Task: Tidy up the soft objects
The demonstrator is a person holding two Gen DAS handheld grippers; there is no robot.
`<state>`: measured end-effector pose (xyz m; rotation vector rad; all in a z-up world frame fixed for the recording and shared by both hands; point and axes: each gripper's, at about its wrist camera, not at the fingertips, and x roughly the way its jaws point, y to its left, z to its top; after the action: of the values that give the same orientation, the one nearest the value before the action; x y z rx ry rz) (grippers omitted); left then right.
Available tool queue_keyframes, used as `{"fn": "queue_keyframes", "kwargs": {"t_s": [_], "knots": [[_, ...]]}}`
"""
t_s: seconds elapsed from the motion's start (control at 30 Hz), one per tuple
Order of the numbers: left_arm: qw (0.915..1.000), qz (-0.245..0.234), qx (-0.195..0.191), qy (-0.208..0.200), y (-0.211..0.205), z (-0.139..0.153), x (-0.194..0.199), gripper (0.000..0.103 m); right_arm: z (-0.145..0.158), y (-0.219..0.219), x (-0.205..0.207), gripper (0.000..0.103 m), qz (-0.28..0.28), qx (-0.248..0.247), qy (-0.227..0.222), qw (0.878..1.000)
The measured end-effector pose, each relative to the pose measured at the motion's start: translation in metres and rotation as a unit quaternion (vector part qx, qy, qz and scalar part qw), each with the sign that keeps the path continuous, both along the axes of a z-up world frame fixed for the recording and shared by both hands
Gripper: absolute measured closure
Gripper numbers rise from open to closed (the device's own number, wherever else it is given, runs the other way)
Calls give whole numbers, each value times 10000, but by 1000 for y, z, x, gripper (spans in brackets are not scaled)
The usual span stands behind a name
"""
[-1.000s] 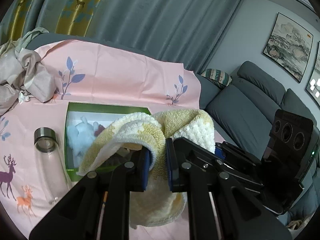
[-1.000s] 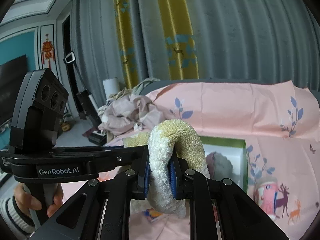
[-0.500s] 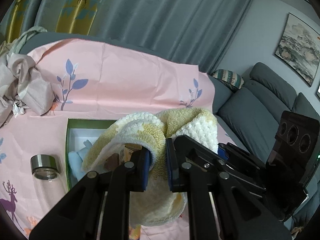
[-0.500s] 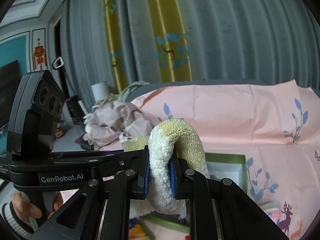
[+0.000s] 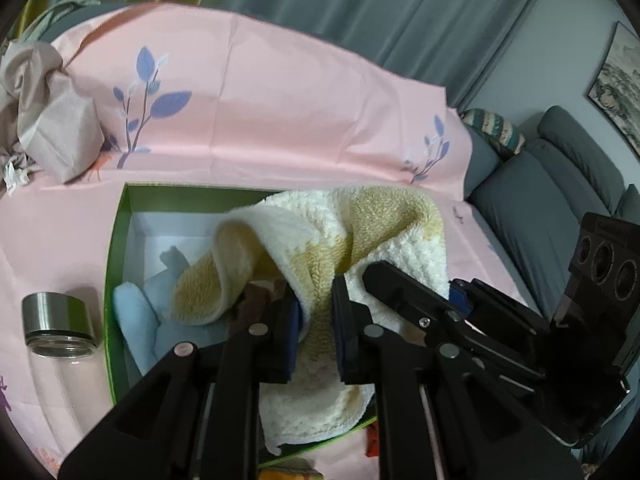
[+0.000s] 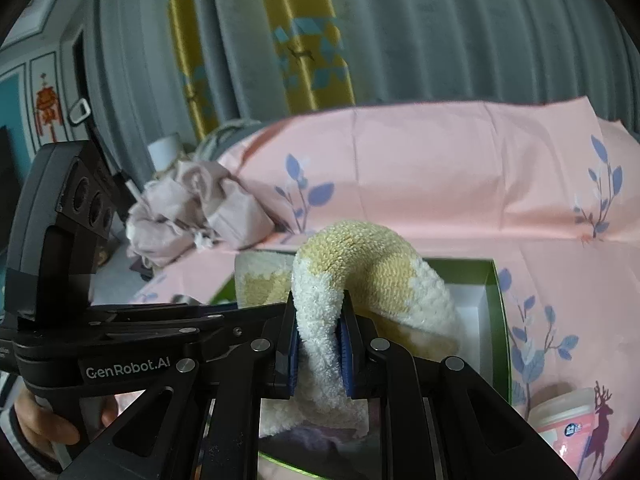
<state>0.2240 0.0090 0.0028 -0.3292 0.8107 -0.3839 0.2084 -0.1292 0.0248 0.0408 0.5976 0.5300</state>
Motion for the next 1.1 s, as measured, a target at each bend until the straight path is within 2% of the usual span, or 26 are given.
{"fn": "queue_keyframes", "kwargs": {"t_s": [0.23,0.47,0.53,0.57,0.6,0.63,0.77,0.87,0.93,1.1], "knots": [[9994,93,270,177,-2,-18,6,88,-29,-6,19,85,-340,-269,493,9978],[9987,138,470,156,-4,-18,6,85,-31,-8,17,85,-420,-406,493,9971],[9983,165,535,151,-6,-18,6,79,-30,-7,16,85,-426,-493,473,9968],[9981,172,566,142,-6,-18,5,78,-30,-6,16,84,-433,-528,472,9965],[9980,177,592,135,-7,-18,5,76,-30,-6,16,79,-447,-573,476,9962],[9978,186,626,129,-7,-18,4,73,-30,-6,15,74,-480,-631,474,9957],[9975,194,673,116,-7,-14,-1,61,-28,-11,12,69,-614,-734,497,9942],[9974,181,702,27,-9,-6,-9,37,-25,-20,4,55,-799,-776,453,9927],[9962,237,832,-71,-12,0,-16,16,-20,-26,-3,41,-875,-752,390,9926],[9945,313,972,-215,-13,14,-34,15,-5,-41,-27,37,-984,-716,226,9923]]}}
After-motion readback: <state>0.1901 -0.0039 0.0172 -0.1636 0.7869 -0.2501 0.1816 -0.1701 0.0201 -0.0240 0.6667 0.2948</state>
